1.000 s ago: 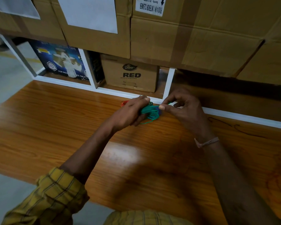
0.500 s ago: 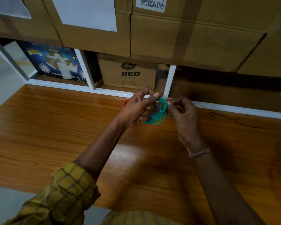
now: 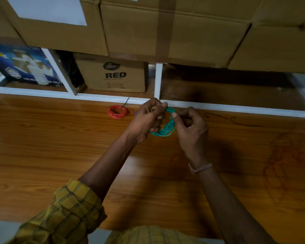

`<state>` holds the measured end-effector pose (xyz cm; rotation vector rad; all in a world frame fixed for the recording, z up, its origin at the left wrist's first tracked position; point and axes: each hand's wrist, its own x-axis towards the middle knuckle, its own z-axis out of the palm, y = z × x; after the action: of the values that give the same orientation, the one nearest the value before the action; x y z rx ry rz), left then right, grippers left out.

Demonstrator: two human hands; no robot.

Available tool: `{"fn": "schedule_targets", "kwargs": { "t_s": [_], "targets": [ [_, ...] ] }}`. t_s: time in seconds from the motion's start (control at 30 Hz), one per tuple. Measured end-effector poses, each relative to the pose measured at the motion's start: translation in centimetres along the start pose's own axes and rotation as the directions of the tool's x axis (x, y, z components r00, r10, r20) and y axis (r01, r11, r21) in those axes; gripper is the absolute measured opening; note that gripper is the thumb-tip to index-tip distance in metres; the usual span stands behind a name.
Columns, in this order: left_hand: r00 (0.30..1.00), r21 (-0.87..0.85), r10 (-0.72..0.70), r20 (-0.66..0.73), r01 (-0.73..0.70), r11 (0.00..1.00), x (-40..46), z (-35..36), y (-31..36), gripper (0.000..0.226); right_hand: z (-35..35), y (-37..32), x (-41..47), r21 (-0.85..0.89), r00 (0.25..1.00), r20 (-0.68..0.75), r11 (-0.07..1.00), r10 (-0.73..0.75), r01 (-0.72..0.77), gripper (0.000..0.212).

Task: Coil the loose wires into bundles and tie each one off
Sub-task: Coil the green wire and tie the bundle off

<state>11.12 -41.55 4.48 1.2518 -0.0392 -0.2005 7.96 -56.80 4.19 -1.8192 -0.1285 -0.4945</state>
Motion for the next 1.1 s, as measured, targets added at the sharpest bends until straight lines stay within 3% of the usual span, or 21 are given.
{"fn": "schedule_targets", "kwargs": {
  "t_s": [0.2,0.33,0.47,0.63,0.73,0.83,1.0,1.1],
  "targets": [
    [0.999,0.003,-0.036,-0.038,0.036,0.999,1.9,4.9,-2.8,0.022,-4.6,3.5,1.2,0.038,0.993,-0.031,0.993,0.113,-0.112,0.010],
    [0.999,-0.006,-0.010,-0.030,0.010,1.000,2.6,7.5,-4.2,0.010,-7.0,6.1,2.0,0.161,0.975,-0.024,0.964,0.220,-0.213,0.011],
    [0.996,0.022,-0.022,-0.087,0.024,0.999,3.6,9.2,-5.6,0.015,-8.8,8.7,2.5,0.190,0.956,0.067,0.936,0.287,-0.295,0.007],
    [0.981,0.123,-0.028,-0.193,0.052,0.991,4.3,9.4,-7.0,0.013,-10.5,11.9,4.7,0.080,0.895,0.329,0.935,0.302,-0.345,0.012],
    [0.971,0.161,-0.020,-0.236,0.060,0.985,4.6,8.9,-8.2,0.013,-11.6,14.1,6.4,-0.032,0.882,0.384,0.959,0.272,-0.282,0.022],
    [0.964,0.133,-0.023,-0.265,0.060,0.989,5.0,9.0,-9.4,0.010,-13.7,17.8,8.2,-0.161,0.913,0.309,0.961,0.265,-0.225,0.003],
    [0.963,0.085,-0.049,-0.266,0.074,0.994,6.1,9.5,-10.4,0.008,-19.3,23.7,12.4,-0.549,0.927,0.090,0.795,0.364,-0.259,0.012],
    [0.961,0.057,-0.062,-0.268,0.080,0.995,7.0,9.6,-10.7,0.007,-20.8,25.9,14.0,-0.620,0.927,0.082,0.747,0.366,-0.240,0.014]
  ]
}}
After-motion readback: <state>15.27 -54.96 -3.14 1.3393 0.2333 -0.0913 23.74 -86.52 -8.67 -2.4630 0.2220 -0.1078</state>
